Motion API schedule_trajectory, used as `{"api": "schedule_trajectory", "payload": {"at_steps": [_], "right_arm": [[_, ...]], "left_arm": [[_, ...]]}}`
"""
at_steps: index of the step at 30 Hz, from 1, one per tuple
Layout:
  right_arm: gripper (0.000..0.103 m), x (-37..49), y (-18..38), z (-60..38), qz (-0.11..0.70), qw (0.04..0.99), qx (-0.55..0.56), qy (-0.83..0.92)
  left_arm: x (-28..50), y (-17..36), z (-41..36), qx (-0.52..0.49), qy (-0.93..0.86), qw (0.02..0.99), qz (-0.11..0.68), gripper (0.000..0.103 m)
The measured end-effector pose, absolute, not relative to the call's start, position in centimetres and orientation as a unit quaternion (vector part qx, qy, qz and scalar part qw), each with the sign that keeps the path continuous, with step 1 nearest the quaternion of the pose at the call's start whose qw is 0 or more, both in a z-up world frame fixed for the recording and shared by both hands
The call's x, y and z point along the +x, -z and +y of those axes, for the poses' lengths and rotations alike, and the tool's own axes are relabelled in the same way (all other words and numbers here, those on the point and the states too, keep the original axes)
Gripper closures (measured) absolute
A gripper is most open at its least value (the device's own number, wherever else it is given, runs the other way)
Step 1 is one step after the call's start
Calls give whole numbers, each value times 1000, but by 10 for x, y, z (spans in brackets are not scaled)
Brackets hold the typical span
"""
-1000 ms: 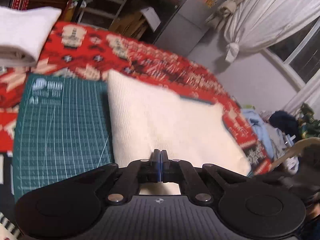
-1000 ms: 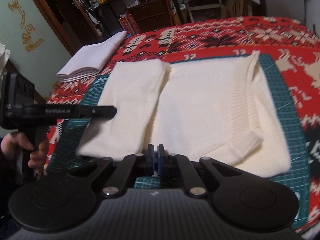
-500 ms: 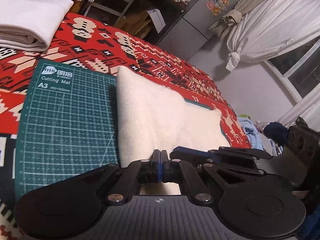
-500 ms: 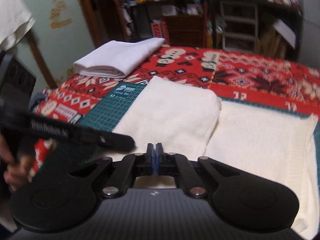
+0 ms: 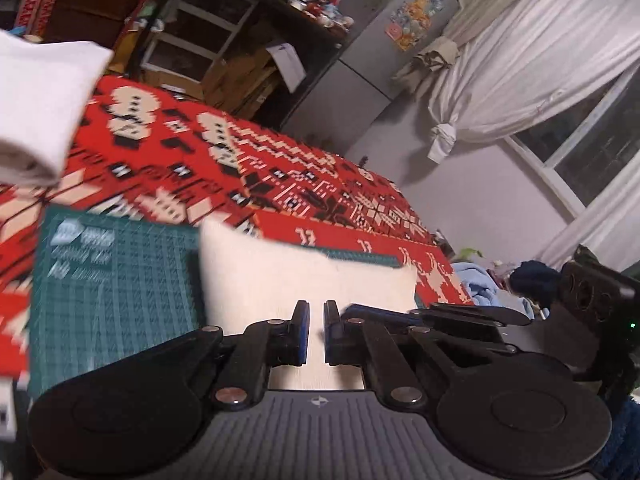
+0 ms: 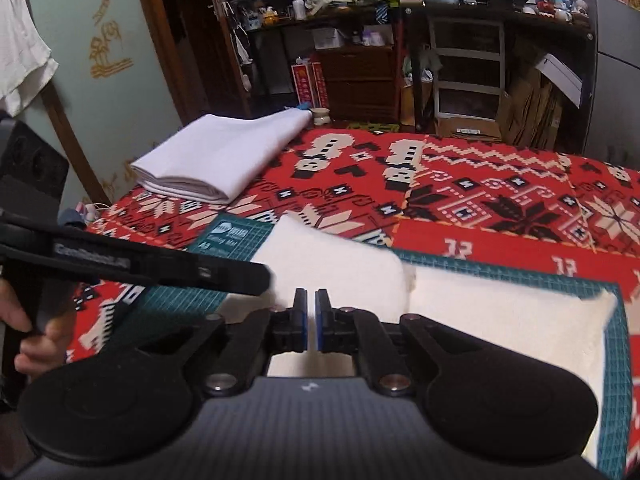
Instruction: Fold clothes
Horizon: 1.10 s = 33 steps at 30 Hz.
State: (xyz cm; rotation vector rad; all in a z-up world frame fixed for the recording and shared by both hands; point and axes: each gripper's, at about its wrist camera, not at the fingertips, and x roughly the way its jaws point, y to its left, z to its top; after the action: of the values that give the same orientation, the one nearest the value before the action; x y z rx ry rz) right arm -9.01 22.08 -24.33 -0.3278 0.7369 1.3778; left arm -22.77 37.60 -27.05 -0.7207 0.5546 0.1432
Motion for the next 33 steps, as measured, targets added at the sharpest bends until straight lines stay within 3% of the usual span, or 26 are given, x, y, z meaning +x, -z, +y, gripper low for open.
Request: {"api": "schedule_trajectory", "payload": {"at_steps": [3, 10, 14, 23, 26, 28, 33], "right_arm": [[100, -79, 258, 230, 348, 697, -141, -611], [102, -42, 268, 213, 397, 705, -89, -580], [99, -48, 254, 232, 365, 705, -94, -602], [103, -28, 274, 251, 398, 707, -71, -580], [96, -25, 261, 231, 401, 707, -47, -581], [92, -24, 253, 209, 403, 707, -42, -580], [89, -14, 245, 138, 425, 721, -46, -546]], "left_arm": [[-217, 285, 383, -324, -87, 894, 296, 101], [-241, 287, 401, -386, -87, 879, 266, 101], [-227, 277, 413, -379, -87, 886, 253, 98], [-212, 292, 424, -369, -110, 878, 284, 100], [-227, 285, 419, -385, -107, 876, 270, 89], [-239, 280, 411, -392, -99, 873, 273, 69], [-265, 278, 381, -385, -93, 860, 322, 56]]}}
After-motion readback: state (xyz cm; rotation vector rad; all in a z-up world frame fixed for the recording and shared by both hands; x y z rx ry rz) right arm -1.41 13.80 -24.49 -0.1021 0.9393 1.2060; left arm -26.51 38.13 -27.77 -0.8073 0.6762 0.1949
